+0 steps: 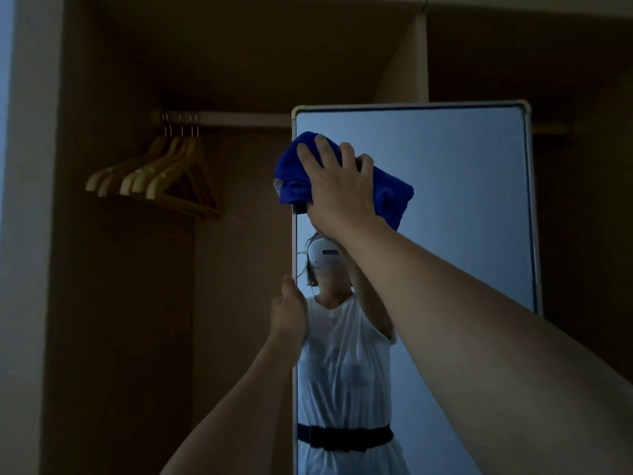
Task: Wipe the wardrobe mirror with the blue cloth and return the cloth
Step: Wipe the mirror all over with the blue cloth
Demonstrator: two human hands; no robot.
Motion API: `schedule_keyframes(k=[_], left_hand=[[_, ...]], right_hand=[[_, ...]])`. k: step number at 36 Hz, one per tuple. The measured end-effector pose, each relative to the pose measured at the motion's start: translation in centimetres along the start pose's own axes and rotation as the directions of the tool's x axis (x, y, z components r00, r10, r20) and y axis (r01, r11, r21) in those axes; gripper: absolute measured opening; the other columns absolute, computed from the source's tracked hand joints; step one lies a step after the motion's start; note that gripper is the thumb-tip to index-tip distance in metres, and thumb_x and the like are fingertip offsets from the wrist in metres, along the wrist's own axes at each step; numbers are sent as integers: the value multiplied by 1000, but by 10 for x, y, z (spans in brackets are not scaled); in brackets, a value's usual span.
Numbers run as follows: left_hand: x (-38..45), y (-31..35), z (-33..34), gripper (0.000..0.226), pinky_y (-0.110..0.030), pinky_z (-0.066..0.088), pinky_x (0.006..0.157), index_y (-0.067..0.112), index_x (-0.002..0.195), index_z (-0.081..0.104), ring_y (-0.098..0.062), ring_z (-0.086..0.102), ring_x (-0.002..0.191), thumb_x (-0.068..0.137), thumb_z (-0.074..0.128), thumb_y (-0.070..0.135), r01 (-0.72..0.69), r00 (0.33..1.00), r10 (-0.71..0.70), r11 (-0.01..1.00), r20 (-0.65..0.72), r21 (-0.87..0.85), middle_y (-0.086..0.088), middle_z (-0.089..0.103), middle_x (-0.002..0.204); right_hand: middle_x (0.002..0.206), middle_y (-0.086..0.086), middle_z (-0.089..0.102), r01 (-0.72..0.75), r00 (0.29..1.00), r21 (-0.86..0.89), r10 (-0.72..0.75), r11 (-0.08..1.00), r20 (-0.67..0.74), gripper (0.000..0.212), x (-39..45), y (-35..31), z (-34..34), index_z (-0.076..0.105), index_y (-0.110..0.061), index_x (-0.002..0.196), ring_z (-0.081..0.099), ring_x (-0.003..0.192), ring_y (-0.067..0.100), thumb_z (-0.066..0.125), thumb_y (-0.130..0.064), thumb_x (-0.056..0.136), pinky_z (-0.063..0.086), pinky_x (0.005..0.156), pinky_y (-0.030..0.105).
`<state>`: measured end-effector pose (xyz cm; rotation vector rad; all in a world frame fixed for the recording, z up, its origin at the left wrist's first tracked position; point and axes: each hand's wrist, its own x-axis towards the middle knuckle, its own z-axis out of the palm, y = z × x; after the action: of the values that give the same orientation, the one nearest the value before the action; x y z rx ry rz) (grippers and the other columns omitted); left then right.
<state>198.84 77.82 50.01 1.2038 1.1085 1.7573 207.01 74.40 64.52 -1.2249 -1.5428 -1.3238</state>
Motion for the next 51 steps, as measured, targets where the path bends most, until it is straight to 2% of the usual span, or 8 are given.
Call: schedule_keyframes(k=[2, 5, 10, 17, 27, 30, 39, 51], left_hand=[[1, -1, 1, 66, -43, 45, 89, -9, 116, 56, -39, 58, 102, 96, 28, 48, 3, 1000, -3, 1000, 5, -3, -27, 61, 107], [3, -4, 2, 52, -30, 43, 64, 7, 80, 58, -19, 53, 67, 98, 27, 44, -21, 1000, 21, 1000, -8, 8, -8, 54, 74], [-1, -5, 5, 69, -48, 45, 89, -14, 115, 53, -43, 57, 104, 95, 27, 47, 10, 1000, -10, 999, -13, -43, -31, 59, 109], [-8, -5, 6, 46, -31, 38, 61, 13, 66, 45, -21, 47, 68, 96, 30, 44, -57, 997, 52, 995, -61, -85, -12, 45, 70], [-14, -2, 7, 45, -29, 36, 56, 15, 66, 45, -20, 46, 63, 96, 29, 44, -46, 994, 38, 996, -102, -77, -11, 47, 70], [-13, -3, 7, 47, -31, 39, 59, 9, 77, 52, -22, 52, 69, 96, 30, 46, -29, 995, 20, 996, -99, -89, -13, 50, 74], [-25, 3, 10, 42, -26, 30, 49, 21, 61, 37, -14, 37, 52, 97, 32, 42, -90, 982, 72, 991, -176, -96, -2, 41, 60], [-24, -1, 9, 47, -28, 32, 54, 17, 59, 39, -18, 41, 55, 96, 32, 45, -151, 971, 135, 986, -196, -68, -8, 44, 61]], right_hand=[[151, 9, 28, -16, 1000, -2, 16, 1000, -14, 73, 10, 0, 1, 26, -24, 143, 31, 130, 35, 62, -28, 79, 25, 100, 50], [150, 8, 29, -36, 999, 5, 36, 999, -31, 72, 26, 3, 1, 27, -24, 143, 31, 129, 35, 62, -30, 80, 25, 99, 50], [151, 8, 28, -89, 994, 36, 91, 995, -56, 72, 48, 14, -1, 27, -24, 143, 32, 129, 35, 61, -30, 81, 25, 99, 51], [151, 7, 29, -135, 987, 61, 139, 989, -83, 72, 45, 33, -4, 28, -24, 143, 31, 130, 34, 62, -31, 80, 25, 100, 51], [150, 5, 30, -270, 958, 54, 274, 961, -83, 74, 29, 78, -7, 28, -24, 142, 34, 126, 35, 61, -36, 77, 27, 95, 50], [146, 5, 34, -369, 922, 43, 371, 928, -114, 73, 19, 106, -7, 31, -24, 140, 39, 118, 35, 62, -35, 75, 30, 90, 49], [149, 3, 32, -657, 746, 80, 662, 749, -70, 68, -20, 187, -10, 26, -26, 144, 36, 124, 35, 57, -40, 85, 28, 96, 52], [156, 4, 15, -787, 611, 191, 785, 587, 106, 81, -70, 186, -12, 10, -25, 150, 29, 130, 39, 52, -53, 86, 25, 104, 55]])
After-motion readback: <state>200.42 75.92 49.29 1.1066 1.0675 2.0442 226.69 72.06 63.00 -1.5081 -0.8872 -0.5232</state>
